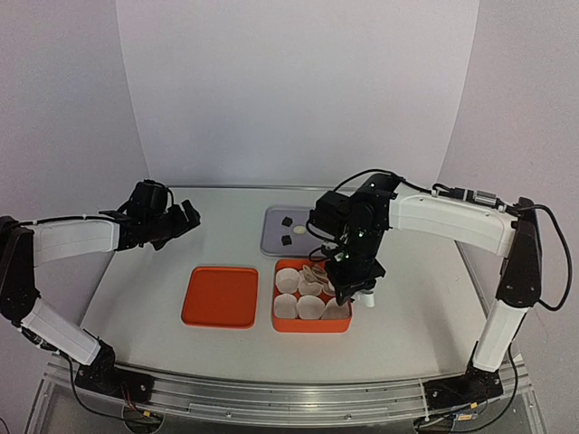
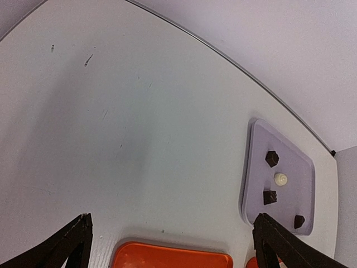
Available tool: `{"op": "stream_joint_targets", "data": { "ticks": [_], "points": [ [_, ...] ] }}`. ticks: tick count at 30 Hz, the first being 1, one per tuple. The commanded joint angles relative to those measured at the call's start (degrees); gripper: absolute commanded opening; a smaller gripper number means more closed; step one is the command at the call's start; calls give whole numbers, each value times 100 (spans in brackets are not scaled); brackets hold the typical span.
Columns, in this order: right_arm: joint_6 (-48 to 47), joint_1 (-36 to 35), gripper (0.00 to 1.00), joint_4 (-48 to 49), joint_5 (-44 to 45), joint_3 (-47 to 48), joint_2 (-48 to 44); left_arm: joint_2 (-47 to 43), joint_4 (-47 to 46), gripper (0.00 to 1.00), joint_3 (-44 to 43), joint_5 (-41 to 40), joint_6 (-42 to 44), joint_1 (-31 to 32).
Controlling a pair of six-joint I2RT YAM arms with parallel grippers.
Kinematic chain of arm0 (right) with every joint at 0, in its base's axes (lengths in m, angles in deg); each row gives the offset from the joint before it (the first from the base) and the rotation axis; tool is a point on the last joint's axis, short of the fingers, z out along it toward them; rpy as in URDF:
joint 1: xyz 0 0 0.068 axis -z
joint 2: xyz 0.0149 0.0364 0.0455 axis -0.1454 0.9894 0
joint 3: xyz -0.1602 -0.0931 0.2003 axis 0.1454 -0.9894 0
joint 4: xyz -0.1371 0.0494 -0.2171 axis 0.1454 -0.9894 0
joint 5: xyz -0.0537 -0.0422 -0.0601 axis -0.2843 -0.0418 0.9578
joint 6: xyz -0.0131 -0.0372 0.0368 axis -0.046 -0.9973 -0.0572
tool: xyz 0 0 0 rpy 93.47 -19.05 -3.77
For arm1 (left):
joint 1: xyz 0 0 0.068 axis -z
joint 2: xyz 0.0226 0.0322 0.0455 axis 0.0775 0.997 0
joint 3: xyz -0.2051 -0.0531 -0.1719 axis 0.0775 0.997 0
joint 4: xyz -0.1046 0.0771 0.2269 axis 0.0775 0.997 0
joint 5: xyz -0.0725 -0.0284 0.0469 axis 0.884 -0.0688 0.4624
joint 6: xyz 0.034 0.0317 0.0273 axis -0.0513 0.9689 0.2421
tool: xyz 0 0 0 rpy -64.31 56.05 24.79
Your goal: Pack the chocolate
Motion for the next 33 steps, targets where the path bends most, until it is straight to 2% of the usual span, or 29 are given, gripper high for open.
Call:
{"op": "stream_joint_targets", "data": {
  "ticks": [1, 27, 33],
  "points": [
    [88, -35, 1, 81, 18, 7, -103, -289, -42, 100, 68, -63, -72, -32],
    [164, -75, 1, 159, 156, 17, 432, -524, 23, 100, 183, -105, -19, -33],
    [244, -71, 4, 228, 307, 56, 468, -652, 33, 100, 276, -152, -58, -33]
  ]
}}
